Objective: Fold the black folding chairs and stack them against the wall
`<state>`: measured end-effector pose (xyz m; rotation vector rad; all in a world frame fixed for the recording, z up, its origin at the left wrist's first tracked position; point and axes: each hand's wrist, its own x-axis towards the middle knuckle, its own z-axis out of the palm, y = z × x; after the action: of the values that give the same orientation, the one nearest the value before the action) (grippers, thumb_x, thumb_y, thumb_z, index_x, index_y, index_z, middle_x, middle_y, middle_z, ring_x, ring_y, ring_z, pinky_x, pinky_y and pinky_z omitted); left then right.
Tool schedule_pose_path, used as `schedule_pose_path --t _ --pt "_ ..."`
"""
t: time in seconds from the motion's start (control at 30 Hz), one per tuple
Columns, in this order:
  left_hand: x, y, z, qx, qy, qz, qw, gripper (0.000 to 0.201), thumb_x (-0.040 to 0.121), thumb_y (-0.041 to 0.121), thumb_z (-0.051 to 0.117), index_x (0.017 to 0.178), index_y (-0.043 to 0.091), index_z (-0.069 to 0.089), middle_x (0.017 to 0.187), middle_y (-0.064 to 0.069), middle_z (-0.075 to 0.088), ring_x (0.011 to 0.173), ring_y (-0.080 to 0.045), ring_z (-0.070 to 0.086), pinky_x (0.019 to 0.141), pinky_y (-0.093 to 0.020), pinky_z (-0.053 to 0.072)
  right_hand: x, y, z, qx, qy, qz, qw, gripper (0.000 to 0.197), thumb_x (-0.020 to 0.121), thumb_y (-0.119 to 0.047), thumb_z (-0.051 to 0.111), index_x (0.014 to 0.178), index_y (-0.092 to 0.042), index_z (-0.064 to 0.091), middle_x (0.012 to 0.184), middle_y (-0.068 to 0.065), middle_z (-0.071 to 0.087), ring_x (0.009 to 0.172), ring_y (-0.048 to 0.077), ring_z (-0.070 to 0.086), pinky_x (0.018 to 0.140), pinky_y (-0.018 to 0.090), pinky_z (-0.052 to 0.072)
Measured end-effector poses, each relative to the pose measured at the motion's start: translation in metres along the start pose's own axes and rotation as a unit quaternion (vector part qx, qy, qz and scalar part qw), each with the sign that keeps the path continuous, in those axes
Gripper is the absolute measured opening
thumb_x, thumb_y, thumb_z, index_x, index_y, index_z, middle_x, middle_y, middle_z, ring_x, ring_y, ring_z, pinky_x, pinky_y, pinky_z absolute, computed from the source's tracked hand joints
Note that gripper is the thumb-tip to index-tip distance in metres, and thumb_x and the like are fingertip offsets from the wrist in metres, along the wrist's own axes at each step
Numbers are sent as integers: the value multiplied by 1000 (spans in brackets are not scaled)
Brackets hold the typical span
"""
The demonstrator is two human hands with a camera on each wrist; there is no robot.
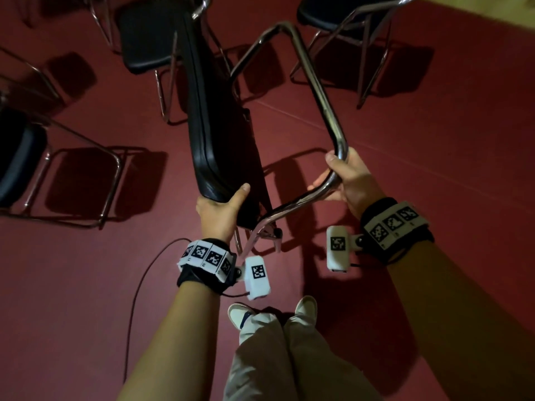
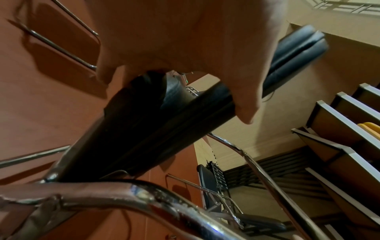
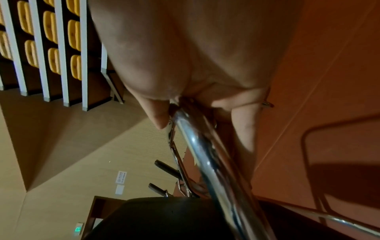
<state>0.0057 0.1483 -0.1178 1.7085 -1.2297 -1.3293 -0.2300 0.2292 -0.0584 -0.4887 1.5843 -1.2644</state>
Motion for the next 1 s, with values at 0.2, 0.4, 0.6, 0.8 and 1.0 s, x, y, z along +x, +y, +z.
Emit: schedule_pose_path --t 0.2,0.4,0.6,0.8,1.0 --pt "-5 -1 23 106 5 -26 994 104 29 90 78 104 19 69 104 -2 70 92 -12 71 81 -33 61 -12 -23 41 -69 -97 0 993 17 99 -24 57 105 -10 50 88 17 63 79 36 69 67 46 61" --pt "-21 19 32 58 14 -71 996 97 47 85 73 109 13 53 113 -6 61 98 -21 64 89 -40 55 -16 -30 25 -53 -102 30 993 38 98 -48 50 125 -21 51 120 12 65 92 38 71 75 53 59" --pt "-33 21 41 82 -51 -54 994 73 64 71 73 109 18 51 114 -1 63 100 -20 65 91 -42 54 -27 -34 20 -97 -81 3 992 59 77 -56 73 124 -32 47 113 8 66 85 30 74 69 54 60" --pt "-40 28 55 103 -102 -75 987 53 80 54 69 114 18 50 119 -4 62 103 -23 63 90 -38 50 -16 -52 4 -255 -20 -18 966 71 63 -71 76 111 -25 51 103 -6 67 92 16 69 80 37 56" --pt "-52 49 63 103 -161 -136 972 60 84 49 71 127 18 44 124 -2 60 104 -23 59 95 -43 50 -10 -61 -4 -342 31 39 938 96 67 -68 74 137 -12 40 138 7 54 125 27 52 100 37 45"
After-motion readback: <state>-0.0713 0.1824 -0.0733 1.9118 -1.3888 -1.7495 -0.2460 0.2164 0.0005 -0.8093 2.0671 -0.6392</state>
